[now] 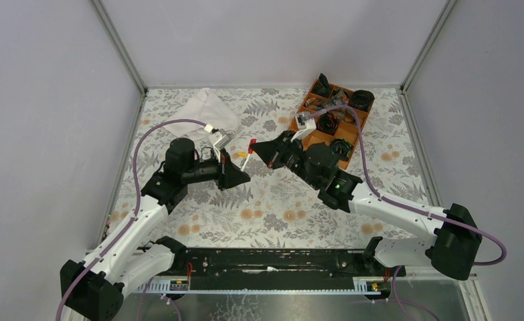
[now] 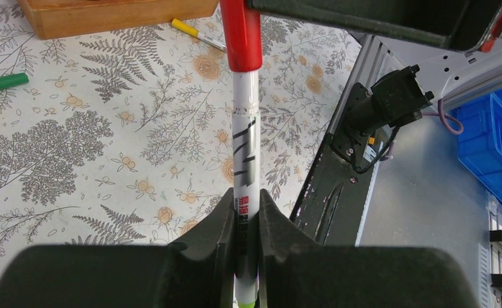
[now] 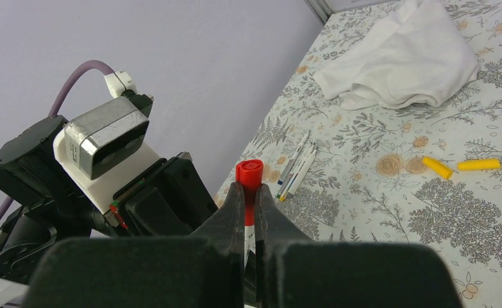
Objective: Insert the pens into the pen caps
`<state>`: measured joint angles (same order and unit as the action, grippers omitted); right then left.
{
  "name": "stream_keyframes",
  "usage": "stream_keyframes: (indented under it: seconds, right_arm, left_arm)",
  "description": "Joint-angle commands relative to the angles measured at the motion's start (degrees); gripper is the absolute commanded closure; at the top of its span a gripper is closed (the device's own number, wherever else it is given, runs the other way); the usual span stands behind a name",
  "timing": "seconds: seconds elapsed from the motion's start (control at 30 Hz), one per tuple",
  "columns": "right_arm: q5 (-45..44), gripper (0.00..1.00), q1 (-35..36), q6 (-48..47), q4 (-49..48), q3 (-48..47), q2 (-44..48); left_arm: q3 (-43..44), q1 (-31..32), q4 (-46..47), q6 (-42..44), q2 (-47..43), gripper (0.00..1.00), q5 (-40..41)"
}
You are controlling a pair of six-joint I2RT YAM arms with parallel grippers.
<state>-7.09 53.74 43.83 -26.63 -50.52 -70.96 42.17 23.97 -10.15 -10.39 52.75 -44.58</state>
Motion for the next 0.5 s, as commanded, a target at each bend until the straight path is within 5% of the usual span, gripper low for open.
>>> stream_keyframes:
  seconds: [0.0, 0.4, 0.47]
  right_arm:
    - [-1.83, 1.00, 3.60, 0.69, -2.01, 2.16, 1.34]
    - [-2.22, 1.00, 6.67, 0.54, -3.05, 5.29, 1.27]
    - [-2.15, 0.84, 6.69, -0.35, -2.38, 5.85, 2.42]
  left_arm:
    - [0.18, -0.13, 4.35, 0.99, -1.21, 1.00, 1.49]
    - [0.17, -0.11, 4.34, 0.90, -1.29, 1.00, 1.77]
    - [-0.01, -0.15, 4.35, 0.91, -1.42, 1.00, 1.78]
